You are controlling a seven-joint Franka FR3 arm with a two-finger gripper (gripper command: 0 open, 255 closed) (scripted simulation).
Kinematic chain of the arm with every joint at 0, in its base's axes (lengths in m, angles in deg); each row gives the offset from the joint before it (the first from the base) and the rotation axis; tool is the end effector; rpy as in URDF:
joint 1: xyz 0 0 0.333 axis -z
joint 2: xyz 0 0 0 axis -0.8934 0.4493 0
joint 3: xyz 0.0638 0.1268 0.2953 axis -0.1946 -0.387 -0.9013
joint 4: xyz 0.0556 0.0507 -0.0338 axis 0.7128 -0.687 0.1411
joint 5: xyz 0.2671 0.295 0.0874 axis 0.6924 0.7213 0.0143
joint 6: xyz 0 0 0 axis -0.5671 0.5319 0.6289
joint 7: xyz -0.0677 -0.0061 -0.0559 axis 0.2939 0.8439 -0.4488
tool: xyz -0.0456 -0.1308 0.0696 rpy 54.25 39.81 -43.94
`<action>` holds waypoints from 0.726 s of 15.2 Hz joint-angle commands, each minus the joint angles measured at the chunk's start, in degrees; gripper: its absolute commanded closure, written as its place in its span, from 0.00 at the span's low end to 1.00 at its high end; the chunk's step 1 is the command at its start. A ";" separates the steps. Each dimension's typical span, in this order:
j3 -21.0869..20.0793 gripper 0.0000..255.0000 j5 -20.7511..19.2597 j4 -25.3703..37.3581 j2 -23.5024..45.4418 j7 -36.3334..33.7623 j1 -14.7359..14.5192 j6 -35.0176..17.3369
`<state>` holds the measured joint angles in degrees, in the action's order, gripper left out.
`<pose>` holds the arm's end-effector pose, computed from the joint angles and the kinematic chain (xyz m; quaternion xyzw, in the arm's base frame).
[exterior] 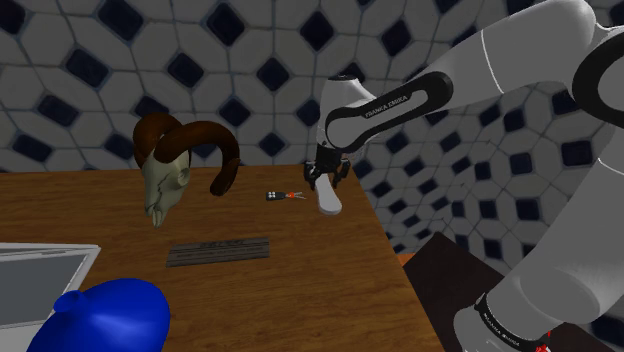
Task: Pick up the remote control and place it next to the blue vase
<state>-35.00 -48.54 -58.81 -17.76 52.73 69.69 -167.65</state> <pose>0.5606 0.0934 0.2917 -0.9747 0.2234 0.0020 0.0093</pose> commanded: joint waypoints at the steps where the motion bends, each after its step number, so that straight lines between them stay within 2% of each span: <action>1: -0.03 1.00 0.40 0.52 -1.04 0.36 0.13 1.52; 11: -0.14 1.00 1.76 4.05 -4.95 1.22 0.35 8.81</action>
<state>-35.10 -46.89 -55.36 -22.34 53.97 70.07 -159.79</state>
